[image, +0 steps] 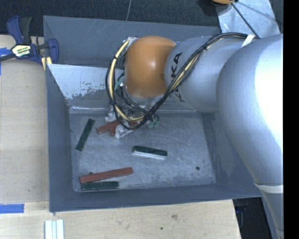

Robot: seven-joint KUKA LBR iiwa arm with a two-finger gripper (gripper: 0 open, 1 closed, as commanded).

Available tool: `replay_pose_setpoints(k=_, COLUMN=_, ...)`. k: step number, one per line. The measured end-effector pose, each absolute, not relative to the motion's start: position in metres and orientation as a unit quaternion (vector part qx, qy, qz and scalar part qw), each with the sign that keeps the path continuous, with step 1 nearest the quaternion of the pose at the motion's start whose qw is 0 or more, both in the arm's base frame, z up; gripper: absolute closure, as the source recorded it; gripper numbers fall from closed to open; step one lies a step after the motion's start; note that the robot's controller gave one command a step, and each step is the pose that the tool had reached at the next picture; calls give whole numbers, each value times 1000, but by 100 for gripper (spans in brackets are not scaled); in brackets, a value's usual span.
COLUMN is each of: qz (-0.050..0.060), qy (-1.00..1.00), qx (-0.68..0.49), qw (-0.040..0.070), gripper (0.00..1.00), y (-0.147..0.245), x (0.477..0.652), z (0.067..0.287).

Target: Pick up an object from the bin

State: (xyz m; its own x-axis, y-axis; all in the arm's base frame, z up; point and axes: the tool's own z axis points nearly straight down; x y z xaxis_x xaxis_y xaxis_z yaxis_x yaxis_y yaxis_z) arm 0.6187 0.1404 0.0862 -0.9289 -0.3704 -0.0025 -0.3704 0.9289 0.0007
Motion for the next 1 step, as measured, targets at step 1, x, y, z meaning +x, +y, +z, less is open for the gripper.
replay_pose_setpoints(k=1, qz=0, qy=980, qx=-197, qw=2, gripper=100, y=146, x=622, z=209)
